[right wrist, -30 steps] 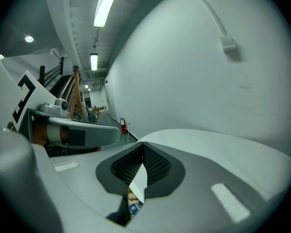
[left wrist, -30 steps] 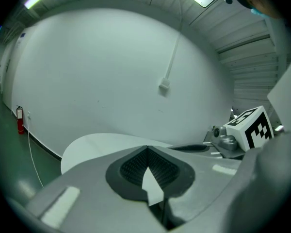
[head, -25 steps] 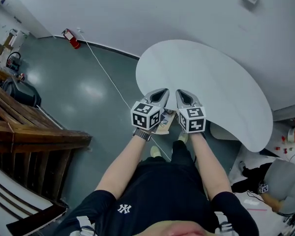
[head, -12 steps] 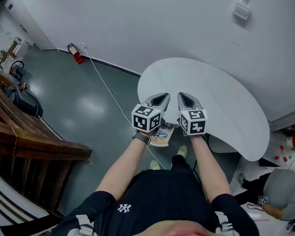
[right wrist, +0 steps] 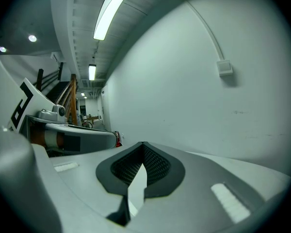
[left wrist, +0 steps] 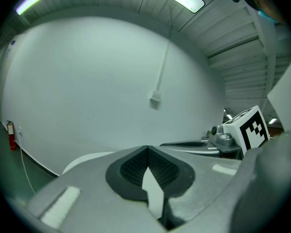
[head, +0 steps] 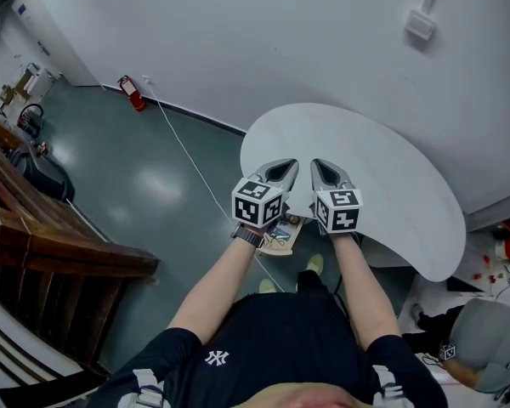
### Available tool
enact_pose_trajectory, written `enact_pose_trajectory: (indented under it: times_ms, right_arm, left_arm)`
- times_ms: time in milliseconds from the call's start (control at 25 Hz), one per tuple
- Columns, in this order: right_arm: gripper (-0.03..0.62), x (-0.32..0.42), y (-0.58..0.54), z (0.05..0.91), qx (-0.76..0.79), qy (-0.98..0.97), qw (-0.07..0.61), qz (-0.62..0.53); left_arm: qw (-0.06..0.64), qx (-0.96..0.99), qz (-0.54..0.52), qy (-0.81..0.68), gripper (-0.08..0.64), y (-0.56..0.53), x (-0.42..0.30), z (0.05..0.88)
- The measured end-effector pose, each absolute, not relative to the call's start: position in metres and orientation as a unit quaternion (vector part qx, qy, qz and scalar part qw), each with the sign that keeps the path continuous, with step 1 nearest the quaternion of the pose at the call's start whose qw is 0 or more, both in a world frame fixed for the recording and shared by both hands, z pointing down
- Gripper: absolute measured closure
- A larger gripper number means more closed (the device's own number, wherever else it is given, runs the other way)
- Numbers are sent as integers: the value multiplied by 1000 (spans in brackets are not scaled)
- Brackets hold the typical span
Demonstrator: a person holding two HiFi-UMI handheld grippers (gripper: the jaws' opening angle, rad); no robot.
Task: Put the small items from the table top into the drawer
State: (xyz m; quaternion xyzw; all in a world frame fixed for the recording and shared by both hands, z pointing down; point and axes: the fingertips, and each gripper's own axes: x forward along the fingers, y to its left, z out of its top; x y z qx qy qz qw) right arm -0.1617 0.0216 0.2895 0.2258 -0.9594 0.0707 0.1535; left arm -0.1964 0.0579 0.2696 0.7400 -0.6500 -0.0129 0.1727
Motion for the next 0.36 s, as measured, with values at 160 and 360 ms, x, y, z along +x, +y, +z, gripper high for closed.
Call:
enact_pose_trajectory:
  times_ms: [160, 360]
  right_arm:
    - [568, -160, 22, 290, 228, -959, 154, 71]
    - [568, -163, 24, 291, 228, -959, 151, 70]
  left_arm:
    - [172, 740, -14, -650, 560, 59, -196, 269]
    - [171, 742, -14, -648, 560, 60, -195, 272]
